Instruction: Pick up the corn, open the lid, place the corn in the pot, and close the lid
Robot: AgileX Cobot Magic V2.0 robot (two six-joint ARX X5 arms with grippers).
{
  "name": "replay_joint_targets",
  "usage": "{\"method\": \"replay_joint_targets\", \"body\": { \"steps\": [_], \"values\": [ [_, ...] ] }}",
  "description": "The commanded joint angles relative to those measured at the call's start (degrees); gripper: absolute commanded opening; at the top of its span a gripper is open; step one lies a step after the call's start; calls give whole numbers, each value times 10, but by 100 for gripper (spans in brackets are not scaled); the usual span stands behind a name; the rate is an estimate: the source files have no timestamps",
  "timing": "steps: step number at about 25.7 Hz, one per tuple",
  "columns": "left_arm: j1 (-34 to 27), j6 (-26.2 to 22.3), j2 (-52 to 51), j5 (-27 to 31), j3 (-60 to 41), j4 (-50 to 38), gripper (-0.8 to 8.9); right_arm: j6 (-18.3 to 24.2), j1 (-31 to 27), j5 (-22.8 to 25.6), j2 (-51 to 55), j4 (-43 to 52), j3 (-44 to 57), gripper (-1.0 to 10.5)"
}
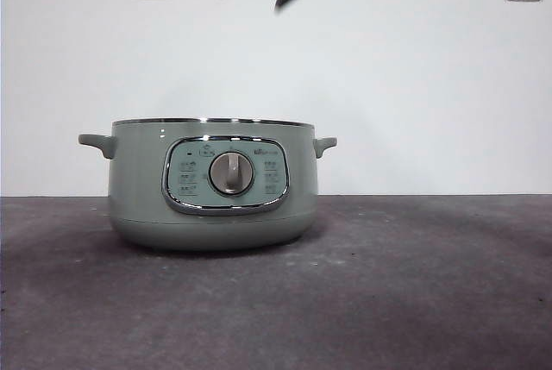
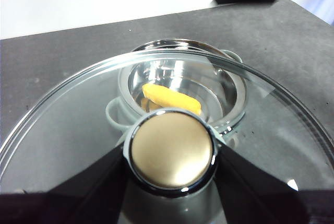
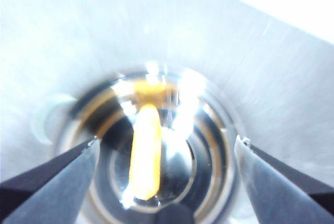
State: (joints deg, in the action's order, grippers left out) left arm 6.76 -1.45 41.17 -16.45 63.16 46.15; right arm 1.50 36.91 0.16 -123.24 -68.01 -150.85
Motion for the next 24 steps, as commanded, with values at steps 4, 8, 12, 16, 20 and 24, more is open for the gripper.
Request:
{"method": "replay_joint_targets", "body": {
  "steps": [4,8,12,16,20,24],
  "values": [
    [35,-14,101,-21,7,-124,-8,0,2,44,66,-109,-42,440],
    [61,-14,194,-19,17,-189,-8,-16,2,43,116,-111,-40,440],
    [89,-27,290,-15,79,-192,-8,-30,16,1,174,-112,-17,440],
    [109,-34,356,-12,133,-193,-8,-30,27,-14,235,-112,42,439],
    [128,-49,413,14,175,-193,-8,-31,44,-14,306,-112,129,440],
    [144,-58,453,30,188,-224,-8,-43,52,-12,387,-112,235,440]
  ]
}}
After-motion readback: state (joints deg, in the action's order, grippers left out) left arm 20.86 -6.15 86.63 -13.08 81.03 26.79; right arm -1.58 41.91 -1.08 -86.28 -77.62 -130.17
